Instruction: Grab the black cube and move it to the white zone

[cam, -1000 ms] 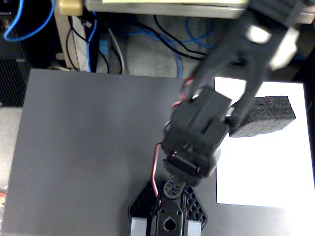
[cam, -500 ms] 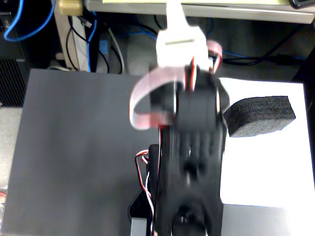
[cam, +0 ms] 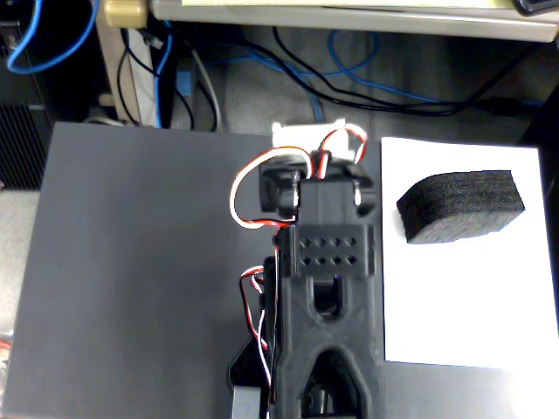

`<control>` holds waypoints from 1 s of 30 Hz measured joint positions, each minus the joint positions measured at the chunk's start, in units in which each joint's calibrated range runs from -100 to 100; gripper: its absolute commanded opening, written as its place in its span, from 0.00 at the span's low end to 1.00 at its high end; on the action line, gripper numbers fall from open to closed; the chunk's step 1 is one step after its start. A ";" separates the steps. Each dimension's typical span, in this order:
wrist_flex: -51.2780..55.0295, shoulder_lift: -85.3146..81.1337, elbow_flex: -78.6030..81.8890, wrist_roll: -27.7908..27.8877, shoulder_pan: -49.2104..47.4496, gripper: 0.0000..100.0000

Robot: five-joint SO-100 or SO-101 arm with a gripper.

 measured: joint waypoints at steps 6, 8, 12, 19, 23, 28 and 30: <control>-5.56 -1.08 18.74 0.00 -0.15 0.01; -6.25 -0.92 21.30 0.00 -0.22 0.01; -8.13 -1.17 25.14 0.00 -0.22 0.01; -8.47 -1.17 25.14 0.00 -0.22 0.01; -8.47 -1.17 25.14 0.00 -0.22 0.01; -8.47 -1.17 25.14 0.00 -0.22 0.01; -8.47 -1.17 25.14 0.00 -0.22 0.01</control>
